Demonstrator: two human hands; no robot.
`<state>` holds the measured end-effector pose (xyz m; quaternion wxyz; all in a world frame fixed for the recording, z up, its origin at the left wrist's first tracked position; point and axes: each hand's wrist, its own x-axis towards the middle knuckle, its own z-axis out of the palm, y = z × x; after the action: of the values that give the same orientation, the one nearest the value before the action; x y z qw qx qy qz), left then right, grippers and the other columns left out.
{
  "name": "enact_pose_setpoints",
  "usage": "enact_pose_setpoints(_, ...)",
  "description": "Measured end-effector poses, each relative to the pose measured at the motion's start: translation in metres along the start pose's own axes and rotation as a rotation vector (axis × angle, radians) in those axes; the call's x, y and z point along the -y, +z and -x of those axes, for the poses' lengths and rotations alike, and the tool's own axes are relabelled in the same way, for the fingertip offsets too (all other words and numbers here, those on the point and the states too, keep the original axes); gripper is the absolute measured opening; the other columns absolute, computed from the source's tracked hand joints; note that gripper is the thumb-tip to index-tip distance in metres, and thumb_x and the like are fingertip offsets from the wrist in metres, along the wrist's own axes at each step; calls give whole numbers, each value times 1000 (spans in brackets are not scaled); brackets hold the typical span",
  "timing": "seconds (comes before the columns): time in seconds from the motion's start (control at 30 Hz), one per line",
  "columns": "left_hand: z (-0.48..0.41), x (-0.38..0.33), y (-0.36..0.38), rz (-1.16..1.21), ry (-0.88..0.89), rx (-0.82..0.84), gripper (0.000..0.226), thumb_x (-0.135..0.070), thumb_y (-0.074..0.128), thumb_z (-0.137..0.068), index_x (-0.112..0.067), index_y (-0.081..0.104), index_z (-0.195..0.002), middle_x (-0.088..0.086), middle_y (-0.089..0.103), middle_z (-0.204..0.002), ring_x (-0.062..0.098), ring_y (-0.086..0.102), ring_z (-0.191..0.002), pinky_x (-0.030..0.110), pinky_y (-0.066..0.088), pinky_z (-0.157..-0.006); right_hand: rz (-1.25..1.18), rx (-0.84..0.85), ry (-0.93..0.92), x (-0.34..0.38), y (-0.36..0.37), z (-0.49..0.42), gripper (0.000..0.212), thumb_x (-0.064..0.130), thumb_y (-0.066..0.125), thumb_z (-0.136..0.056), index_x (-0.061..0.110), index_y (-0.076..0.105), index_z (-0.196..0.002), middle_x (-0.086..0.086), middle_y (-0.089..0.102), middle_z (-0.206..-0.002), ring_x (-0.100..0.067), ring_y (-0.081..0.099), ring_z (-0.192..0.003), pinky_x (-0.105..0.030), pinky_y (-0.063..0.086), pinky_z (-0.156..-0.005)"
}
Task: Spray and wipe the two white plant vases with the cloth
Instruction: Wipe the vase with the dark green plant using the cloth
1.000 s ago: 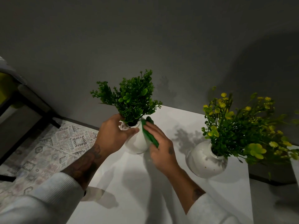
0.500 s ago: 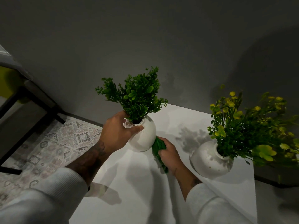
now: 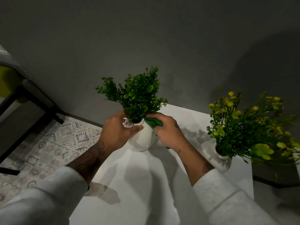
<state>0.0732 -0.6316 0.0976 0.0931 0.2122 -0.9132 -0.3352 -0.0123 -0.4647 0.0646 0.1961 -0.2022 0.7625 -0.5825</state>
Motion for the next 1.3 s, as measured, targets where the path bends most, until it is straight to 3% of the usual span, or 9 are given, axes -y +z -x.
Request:
enact_pose_setpoints(0.37,1,0,0,-27,30,-18,46,-55,78,-67,-33,61,-104,-12,66,-107,10,59,-91,24,41,-72,-169,-146,-160,-33,20,44,63,-20,41,-72,7,65,-123,0,57,-136,0,48,-129,-16,35,-108)
enact_pose_setpoints(0.53,-1,0,-1,-40,38,-9,47,-56,77,-67,-33,61,-105,-10,66,-109,10,58,-91,24,41,-72,-150,-86,-37,-22,11,16,73,-24,37,-72,15,63,-128,7,57,-134,4,49,-122,-7,36,-102)
enact_pose_setpoints(0.63,0,1,0,-29,29,-14,49,-57,77,-67,-34,61,-107,-11,65,-108,9,56,-90,25,42,-73,-59,-62,103,-25,2,-5,74,-12,40,-74,36,64,-124,16,64,-122,-5,59,-109,-7,48,-80)
enact_pose_setpoints(0.8,1,1,0,-21,7,-14,50,-58,77,-66,-33,60,-107,-17,58,-99,9,55,-90,26,42,-74,-70,-39,276,-46,5,-3,62,-5,46,-79,33,62,-126,4,65,-125,-18,59,-113,-39,51,-98)
enact_pose_setpoints(0.97,1,-1,0,-4,12,-12,45,-57,77,-67,-38,56,-101,-18,57,-98,10,56,-91,25,40,-74,-132,-39,516,-68,24,22,66,-7,40,-77,37,60,-122,-1,71,-84,-16,65,-65,-33,56,-58)
enact_pose_setpoints(1.07,1,-1,0,7,21,-17,44,-57,77,-67,-40,54,-99,-18,58,-97,9,55,-90,25,40,-73,-194,-63,551,-69,28,29,68,-9,38,-77,36,59,-124,-1,69,-78,-16,61,-59,-30,53,-51)
enact_pose_setpoints(1.13,1,0,0,5,23,-17,47,-57,77,-67,-37,57,-104,-15,61,-103,10,56,-92,25,41,-74,-196,-94,493,-63,26,29,70,-10,38,-77,35,61,-125,-2,71,-94,-14,64,-70,-27,54,-54)
enact_pose_setpoints(1.23,0,1,1,6,22,-24,51,-57,77,-67,-33,60,-108,-12,64,-110,12,58,-95,26,44,-75,-177,-153,365,-51,21,29,71,-12,41,-78,32,59,-130,3,63,-126,-19,61,-108,-31,56,-85)
enact_pose_setpoints(1.3,0,2,3,1,20,-33,51,-57,76,-67,-32,60,-108,-10,65,-112,14,60,-97,28,46,-77,-174,-169,291,-41,17,28,70,-12,41,-79,31,59,-131,5,61,-130,-20,58,-116,-36,50,-99)
